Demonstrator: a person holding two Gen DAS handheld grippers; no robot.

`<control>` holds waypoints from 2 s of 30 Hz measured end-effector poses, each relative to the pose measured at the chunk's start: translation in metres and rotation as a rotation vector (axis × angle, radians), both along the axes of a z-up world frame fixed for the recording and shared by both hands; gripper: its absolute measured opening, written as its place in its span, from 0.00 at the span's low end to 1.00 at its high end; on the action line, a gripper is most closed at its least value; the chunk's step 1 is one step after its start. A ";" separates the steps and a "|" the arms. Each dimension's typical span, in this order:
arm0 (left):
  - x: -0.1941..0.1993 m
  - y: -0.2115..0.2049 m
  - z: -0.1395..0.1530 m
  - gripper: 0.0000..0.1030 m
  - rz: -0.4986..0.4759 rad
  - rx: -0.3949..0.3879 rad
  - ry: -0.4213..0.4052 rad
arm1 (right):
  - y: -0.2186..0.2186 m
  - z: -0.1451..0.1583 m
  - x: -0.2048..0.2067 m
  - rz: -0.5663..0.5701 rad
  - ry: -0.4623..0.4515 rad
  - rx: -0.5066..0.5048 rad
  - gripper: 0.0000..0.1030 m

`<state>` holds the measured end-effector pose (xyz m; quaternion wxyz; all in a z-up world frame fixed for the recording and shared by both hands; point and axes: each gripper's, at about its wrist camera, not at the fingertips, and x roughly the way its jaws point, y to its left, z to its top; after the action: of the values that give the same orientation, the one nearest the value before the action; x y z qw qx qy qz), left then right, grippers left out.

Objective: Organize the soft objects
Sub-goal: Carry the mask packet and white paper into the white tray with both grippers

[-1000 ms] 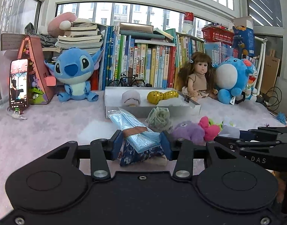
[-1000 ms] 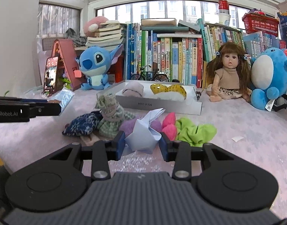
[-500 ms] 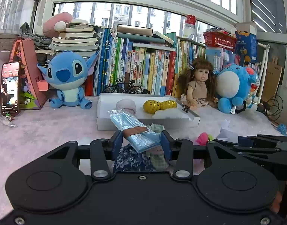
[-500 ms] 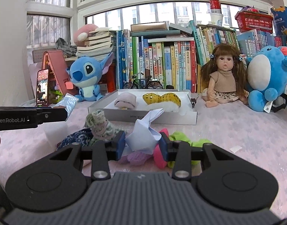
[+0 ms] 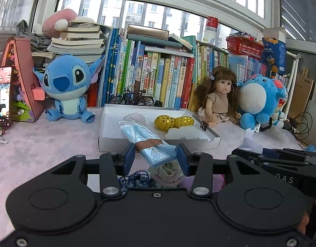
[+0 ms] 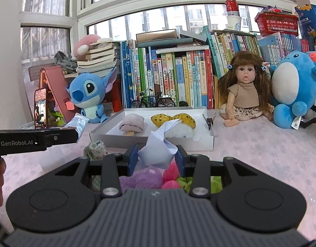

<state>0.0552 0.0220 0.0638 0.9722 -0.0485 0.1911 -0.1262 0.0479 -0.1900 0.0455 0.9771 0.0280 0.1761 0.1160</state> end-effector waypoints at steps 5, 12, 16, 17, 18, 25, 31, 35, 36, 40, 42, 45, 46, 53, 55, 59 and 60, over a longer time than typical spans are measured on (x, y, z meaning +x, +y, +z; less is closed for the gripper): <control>0.011 -0.002 0.003 0.41 0.003 -0.006 0.002 | -0.002 0.004 0.010 0.002 -0.003 0.004 0.43; 0.030 -0.003 0.009 0.41 0.009 -0.010 0.004 | -0.006 0.010 0.026 -0.002 0.002 0.003 0.43; 0.045 0.000 0.012 0.41 0.024 -0.020 0.016 | -0.010 0.013 0.038 -0.009 0.011 0.004 0.43; 0.048 0.001 0.012 0.41 0.030 -0.023 0.015 | -0.011 0.013 0.041 -0.011 0.014 0.007 0.43; 0.053 0.001 0.012 0.41 0.037 -0.025 0.017 | -0.013 0.014 0.045 -0.013 0.018 0.013 0.43; 0.082 0.003 0.014 0.41 0.053 -0.025 0.032 | -0.018 0.017 0.062 -0.025 0.032 0.000 0.43; 0.103 0.002 0.017 0.41 0.035 -0.030 0.038 | -0.019 0.025 0.080 -0.018 0.038 -0.020 0.43; 0.118 0.003 0.017 0.41 0.027 -0.027 0.039 | -0.019 0.029 0.091 -0.007 0.055 -0.024 0.43; 0.122 0.002 0.017 0.41 0.027 -0.021 0.040 | -0.018 0.030 0.094 -0.005 0.057 -0.028 0.43; 0.139 0.001 0.017 0.41 0.027 -0.017 0.067 | -0.018 0.032 0.106 0.007 0.075 -0.021 0.43; 0.146 0.001 0.017 0.41 0.036 -0.017 0.076 | -0.018 0.034 0.112 0.007 0.084 -0.019 0.43; 0.157 -0.001 0.017 0.41 0.041 -0.017 0.088 | -0.014 0.037 0.120 0.008 0.087 -0.038 0.43; 0.160 -0.001 0.018 0.41 0.042 -0.017 0.089 | -0.013 0.038 0.123 0.009 0.089 -0.046 0.44; 0.184 -0.005 0.019 0.41 0.043 -0.031 0.129 | -0.011 0.039 0.144 0.020 0.128 -0.036 0.44; 0.190 -0.005 0.017 0.41 0.045 -0.035 0.145 | -0.012 0.038 0.151 0.019 0.145 -0.029 0.44; 0.202 -0.005 0.012 0.41 0.053 -0.051 0.180 | -0.021 0.040 0.167 0.028 0.195 0.025 0.44; 0.205 -0.004 0.011 0.41 0.055 -0.058 0.191 | -0.024 0.041 0.171 0.026 0.205 0.049 0.44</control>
<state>0.2607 0.0184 0.0746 0.9509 -0.0937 0.2777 -0.0996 0.2194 -0.2141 0.0867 0.9514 0.0614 0.2726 0.1292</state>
